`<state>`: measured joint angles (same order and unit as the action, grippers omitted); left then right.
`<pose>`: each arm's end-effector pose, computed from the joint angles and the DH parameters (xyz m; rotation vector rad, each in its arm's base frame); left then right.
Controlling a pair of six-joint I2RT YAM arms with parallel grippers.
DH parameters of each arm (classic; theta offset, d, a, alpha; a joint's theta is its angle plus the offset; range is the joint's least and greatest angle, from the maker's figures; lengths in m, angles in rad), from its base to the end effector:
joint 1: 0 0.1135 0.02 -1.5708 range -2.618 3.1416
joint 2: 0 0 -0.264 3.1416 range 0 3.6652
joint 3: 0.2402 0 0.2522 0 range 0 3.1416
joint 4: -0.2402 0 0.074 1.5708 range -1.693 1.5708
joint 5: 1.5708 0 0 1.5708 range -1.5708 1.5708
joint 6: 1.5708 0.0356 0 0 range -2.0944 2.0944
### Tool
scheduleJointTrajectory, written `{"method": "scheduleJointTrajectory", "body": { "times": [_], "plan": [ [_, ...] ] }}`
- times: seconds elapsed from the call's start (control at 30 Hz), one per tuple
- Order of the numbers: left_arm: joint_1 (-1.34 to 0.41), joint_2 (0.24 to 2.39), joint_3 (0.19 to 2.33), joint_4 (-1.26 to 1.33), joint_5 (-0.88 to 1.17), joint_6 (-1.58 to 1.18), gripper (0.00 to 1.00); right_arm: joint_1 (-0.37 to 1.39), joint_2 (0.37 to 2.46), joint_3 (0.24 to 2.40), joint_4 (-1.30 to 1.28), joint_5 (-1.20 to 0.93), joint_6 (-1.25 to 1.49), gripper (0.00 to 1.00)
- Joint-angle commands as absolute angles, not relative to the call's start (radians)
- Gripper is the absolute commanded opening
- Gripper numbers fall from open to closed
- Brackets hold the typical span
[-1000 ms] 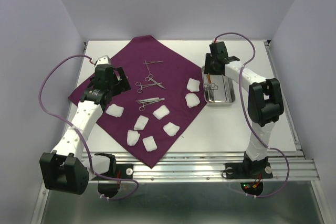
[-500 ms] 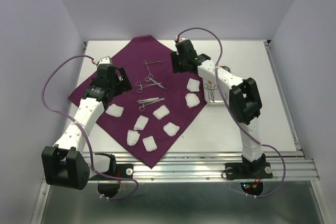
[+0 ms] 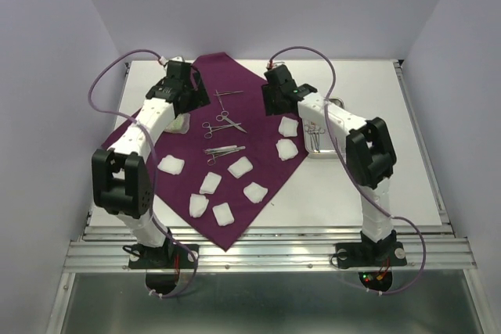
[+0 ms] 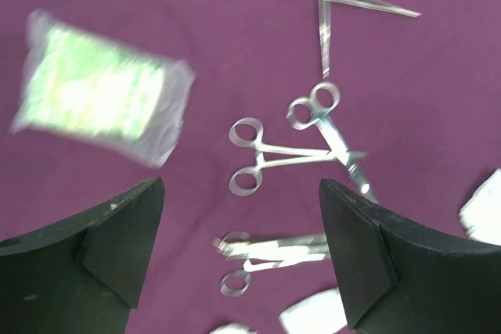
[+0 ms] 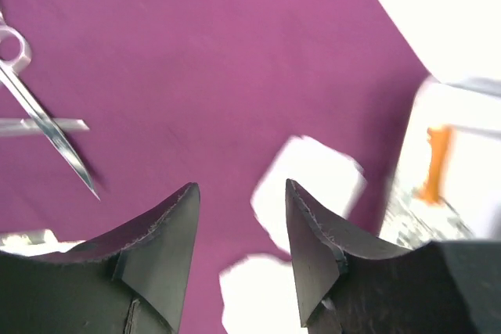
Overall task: Prepare the surgical pack
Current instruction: Pick up the medical item from the surgical kit.
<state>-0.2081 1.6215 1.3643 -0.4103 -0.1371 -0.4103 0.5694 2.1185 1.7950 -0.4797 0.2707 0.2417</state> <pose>0.3644 -0.0720 0.3052 -0.2997 2.2171 -0.1838 0.4128 0.2529 0.2400 -0.2542 2.3245 0.0798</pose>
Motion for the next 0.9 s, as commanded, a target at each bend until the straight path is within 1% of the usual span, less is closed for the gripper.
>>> {"method": "scheduleJointTrajectory", "body": {
  "times": [0.0, 0.03, 0.13, 0.27, 0.33, 0.37, 0.43, 0.5, 0.63, 0.73, 0.8, 0.87],
  "plan": [
    [-0.256, 1.719, 1.523, -0.420, -0.167, -0.420, 0.91, 0.549, 1.938, 1.695, -0.471, 0.360, 0.235, 0.53],
    [-0.264, 1.785, 1.587, -0.432, -0.178, -0.419, 0.91, 0.540, 1.896, 1.645, -0.469, 0.374, 0.239, 0.54],
    [-0.287, 1.917, 1.690, -0.468, -0.181, -0.419, 0.89, 0.540, 1.839, 1.579, -0.469, 0.393, 0.245, 0.54],
    [-0.296, 2.046, 1.824, -0.495, -0.196, -0.422, 0.83, 0.531, 1.747, 1.476, -0.471, 0.405, 0.259, 0.54],
    [-0.301, 2.119, 1.903, -0.517, -0.221, -0.417, 0.82, 0.531, 1.723, 1.456, -0.469, 0.410, 0.264, 0.54],
    [-0.302, 2.146, 1.955, -0.526, -0.228, -0.416, 0.79, 0.531, 1.704, 1.442, -0.469, 0.411, 0.264, 0.54],
    [-0.302, 2.218, 2.006, -0.546, -0.235, -0.414, 0.78, 0.522, 1.695, 1.436, -0.471, 0.411, 0.264, 0.54],
    [-0.305, 2.273, 2.061, -0.558, -0.239, -0.411, 0.75, 0.522, 1.687, 1.436, -0.471, 0.411, 0.262, 0.54],
    [-0.307, 2.345, 2.131, -0.560, -0.245, -0.410, 0.70, 0.522, 1.686, 1.439, -0.474, 0.417, 0.262, 0.54],
    [-0.307, 2.405, 2.192, -0.577, -0.247, -0.400, 0.63, 0.522, 1.684, 1.439, -0.476, 0.414, 0.268, 0.54],
    [-0.307, 2.428, 2.206, -0.580, -0.245, -0.394, 0.62, 0.522, 1.686, 1.440, -0.476, 0.411, 0.268, 0.54],
    [-0.313, 2.442, 2.197, -0.558, -0.244, -0.394, 0.56, 0.522, 1.686, 1.437, -0.476, 0.414, 0.270, 0.54]
  ]
}}
